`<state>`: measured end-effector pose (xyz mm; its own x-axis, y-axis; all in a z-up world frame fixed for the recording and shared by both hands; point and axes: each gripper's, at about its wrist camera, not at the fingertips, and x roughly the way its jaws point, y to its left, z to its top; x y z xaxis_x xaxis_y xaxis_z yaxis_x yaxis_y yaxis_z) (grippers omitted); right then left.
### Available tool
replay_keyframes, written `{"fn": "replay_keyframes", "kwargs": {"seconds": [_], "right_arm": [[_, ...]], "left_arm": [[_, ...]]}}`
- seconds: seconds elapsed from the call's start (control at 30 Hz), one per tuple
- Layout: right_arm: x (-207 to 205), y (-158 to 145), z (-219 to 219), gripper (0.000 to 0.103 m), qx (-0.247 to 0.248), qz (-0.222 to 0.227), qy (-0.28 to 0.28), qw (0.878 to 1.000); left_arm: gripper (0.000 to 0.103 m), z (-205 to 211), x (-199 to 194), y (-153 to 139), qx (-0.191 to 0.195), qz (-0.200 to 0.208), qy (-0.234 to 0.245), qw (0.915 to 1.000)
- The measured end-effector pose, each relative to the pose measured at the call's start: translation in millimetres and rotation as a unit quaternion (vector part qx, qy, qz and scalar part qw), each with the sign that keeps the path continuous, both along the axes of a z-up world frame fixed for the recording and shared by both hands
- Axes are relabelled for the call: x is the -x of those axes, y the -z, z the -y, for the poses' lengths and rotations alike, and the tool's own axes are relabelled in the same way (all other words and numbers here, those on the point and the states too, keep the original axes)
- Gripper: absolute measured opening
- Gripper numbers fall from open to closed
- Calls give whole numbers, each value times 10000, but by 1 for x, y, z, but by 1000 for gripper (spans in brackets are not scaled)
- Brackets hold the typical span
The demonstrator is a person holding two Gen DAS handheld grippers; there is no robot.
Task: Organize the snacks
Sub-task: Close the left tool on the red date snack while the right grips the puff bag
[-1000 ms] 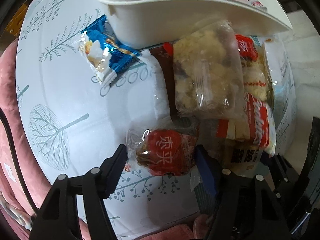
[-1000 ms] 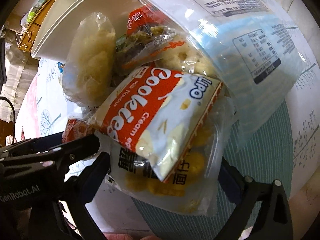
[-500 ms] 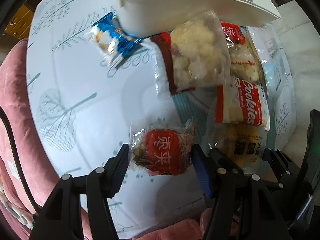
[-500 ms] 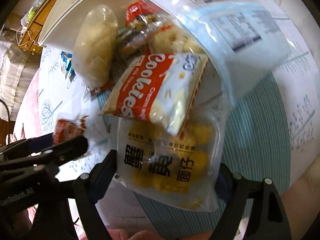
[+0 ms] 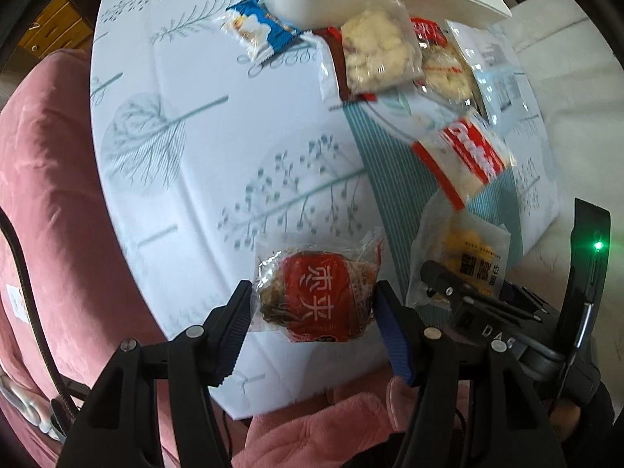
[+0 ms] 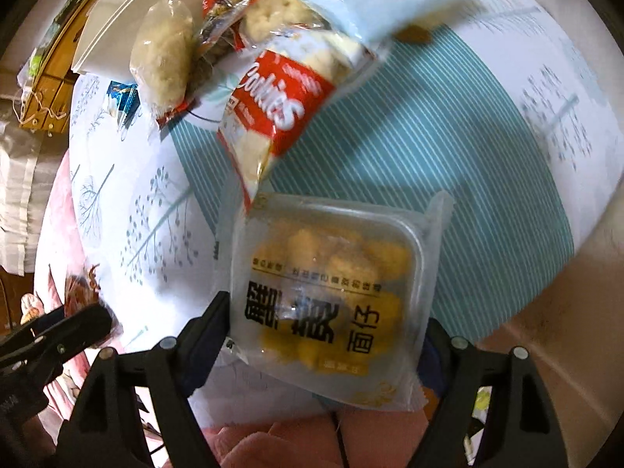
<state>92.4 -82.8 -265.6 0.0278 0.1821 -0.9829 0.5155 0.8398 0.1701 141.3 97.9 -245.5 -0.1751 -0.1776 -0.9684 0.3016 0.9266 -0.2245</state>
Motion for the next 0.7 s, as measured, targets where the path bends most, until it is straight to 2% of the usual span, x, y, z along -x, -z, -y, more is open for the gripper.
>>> {"fn": "replay_keyframes", "kwargs": {"seconds": [0.2, 0.4, 0.7], "right_arm": [[28, -16, 1, 82, -107, 209, 179, 9996], [46, -36, 9, 82, -10, 386, 467, 9982], [58, -76, 59, 82, -192, 849, 944, 9917]], "left_arm": [[61, 0, 17, -20, 109, -173, 163, 9997], [61, 12, 21, -48, 330, -9, 292, 9990], [61, 26, -1, -100, 624, 348, 421, 9966]]}}
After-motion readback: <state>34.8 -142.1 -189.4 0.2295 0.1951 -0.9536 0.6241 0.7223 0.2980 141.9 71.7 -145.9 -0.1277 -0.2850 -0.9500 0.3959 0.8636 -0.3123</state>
